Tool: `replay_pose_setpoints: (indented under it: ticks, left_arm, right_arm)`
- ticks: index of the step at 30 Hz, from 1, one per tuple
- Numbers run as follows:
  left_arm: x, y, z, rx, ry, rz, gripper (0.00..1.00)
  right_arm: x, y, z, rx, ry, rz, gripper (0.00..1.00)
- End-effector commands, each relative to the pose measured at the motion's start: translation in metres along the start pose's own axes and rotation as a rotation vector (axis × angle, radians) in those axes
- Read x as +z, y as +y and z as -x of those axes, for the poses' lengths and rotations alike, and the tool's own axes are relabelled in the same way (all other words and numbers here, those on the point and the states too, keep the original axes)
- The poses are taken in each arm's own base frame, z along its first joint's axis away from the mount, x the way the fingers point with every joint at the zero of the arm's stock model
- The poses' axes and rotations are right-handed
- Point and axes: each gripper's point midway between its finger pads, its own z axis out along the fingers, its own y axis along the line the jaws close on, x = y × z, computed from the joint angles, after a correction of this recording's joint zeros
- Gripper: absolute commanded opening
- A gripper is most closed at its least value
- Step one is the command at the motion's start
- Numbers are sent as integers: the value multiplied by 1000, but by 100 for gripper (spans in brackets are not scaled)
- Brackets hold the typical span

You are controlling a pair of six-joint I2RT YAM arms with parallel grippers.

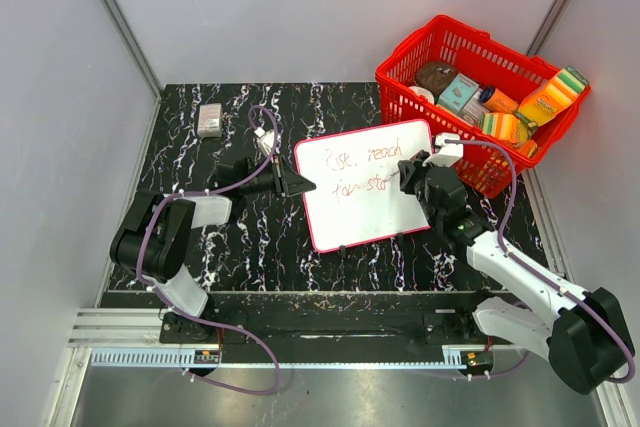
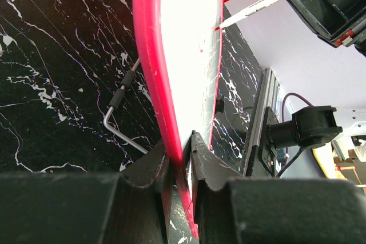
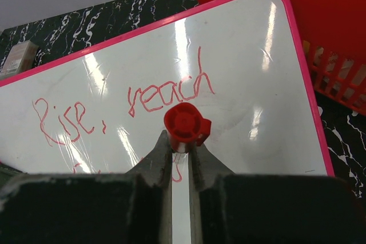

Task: Write a sentence on the whiteboard
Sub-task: Put down the whiteboard on the whiteboard stand.

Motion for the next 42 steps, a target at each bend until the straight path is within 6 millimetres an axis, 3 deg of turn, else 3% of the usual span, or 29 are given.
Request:
replay_pose_setpoints:
  ticks: [1, 21, 30, 38, 42]
  left_arm:
    - [5, -10, 13, 134, -24, -17, 0]
    - [5, -11, 14, 138, -25, -19, 0]
    - [5, -11, 13, 134, -23, -19, 0]
    - [5, -10, 14, 137, -24, -18, 0]
    - [6, -11, 13, 138, -22, -19, 0]
  right_arm:
    - [2, 2, 26, 11, -77, -15, 0]
    - [-7, -8, -13, -16, 39, -11, 0]
    - [-11, -16, -20, -20, 55, -33, 0]
    - [-14, -19, -5, -8, 0, -57, 0]
    - [-16, -13, 15, 7, -53, -40, 0]
